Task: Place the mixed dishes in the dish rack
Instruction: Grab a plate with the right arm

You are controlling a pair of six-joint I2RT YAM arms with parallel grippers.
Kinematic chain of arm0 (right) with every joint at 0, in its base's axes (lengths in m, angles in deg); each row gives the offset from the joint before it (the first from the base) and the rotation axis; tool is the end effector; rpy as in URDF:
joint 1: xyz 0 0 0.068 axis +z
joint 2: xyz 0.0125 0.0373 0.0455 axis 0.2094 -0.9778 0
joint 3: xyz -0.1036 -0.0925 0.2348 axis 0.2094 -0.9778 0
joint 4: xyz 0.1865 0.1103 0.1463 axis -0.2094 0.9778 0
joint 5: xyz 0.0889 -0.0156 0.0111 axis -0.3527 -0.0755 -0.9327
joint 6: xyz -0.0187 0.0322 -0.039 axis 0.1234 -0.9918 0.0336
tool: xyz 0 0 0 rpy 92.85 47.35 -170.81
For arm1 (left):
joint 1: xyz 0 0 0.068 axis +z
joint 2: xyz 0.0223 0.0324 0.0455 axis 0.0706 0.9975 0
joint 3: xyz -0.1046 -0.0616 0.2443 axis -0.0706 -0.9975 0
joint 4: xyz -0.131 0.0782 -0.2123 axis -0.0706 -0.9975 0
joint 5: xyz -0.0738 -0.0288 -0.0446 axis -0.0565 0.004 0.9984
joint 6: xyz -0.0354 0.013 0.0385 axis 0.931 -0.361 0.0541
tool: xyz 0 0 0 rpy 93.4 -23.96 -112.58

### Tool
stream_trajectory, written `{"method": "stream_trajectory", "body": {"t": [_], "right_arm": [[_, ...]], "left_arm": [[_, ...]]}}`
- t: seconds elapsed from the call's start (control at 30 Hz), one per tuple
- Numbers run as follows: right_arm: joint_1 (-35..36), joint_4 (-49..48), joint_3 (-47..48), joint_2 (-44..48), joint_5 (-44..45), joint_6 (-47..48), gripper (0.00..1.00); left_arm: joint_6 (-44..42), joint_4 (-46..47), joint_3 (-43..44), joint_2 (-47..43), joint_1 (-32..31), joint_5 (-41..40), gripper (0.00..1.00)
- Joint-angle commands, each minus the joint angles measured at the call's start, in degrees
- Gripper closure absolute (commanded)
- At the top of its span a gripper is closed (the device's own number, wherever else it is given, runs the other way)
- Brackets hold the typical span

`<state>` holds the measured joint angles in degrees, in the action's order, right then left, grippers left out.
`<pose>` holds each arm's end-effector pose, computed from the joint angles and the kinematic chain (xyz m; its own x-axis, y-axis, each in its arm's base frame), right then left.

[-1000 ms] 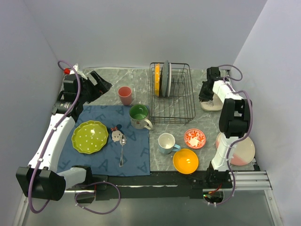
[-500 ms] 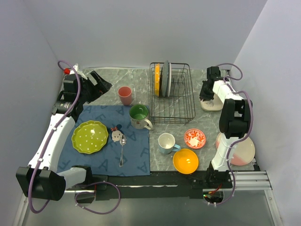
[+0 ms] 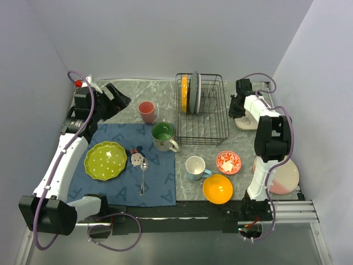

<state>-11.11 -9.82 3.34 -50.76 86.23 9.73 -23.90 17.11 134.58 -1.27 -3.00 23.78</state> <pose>0.4291 0.0064 0.2095 -0.8372 0.1906 -0.5127 0.1726 0.9815 0.0832 0.2577 -0.0361 0.3689 -0.4509 -0.6028 -0.6583 -0.0923 0.7651 -0.6373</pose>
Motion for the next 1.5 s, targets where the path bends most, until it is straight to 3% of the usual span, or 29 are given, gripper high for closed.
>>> {"method": "stream_trajectory", "body": {"t": [0.0,0.73,1.37,1.47], "right_arm": [[0.1,-1.4,1.0,-0.6,2.3,0.4,0.76],[-0.1,-2.2,-0.4,3.7,7.4,-0.6,0.76],[-0.4,-1.9,0.9,-2.2,4.7,-0.8,0.77],[-0.5,-2.1,0.7,-1.8,4.7,-1.0,0.82]], "left_arm": [[-0.5,1.3,0.3,-1.3,0.3,-0.2,0.03],[-0.7,1.4,0.6,-0.7,0.3,-0.2,0.03],[-0.9,1.2,-0.1,-1.0,0.4,-0.4,0.03],[-1.0,1.2,0.0,-1.0,0.4,-0.4,0.03]]}}
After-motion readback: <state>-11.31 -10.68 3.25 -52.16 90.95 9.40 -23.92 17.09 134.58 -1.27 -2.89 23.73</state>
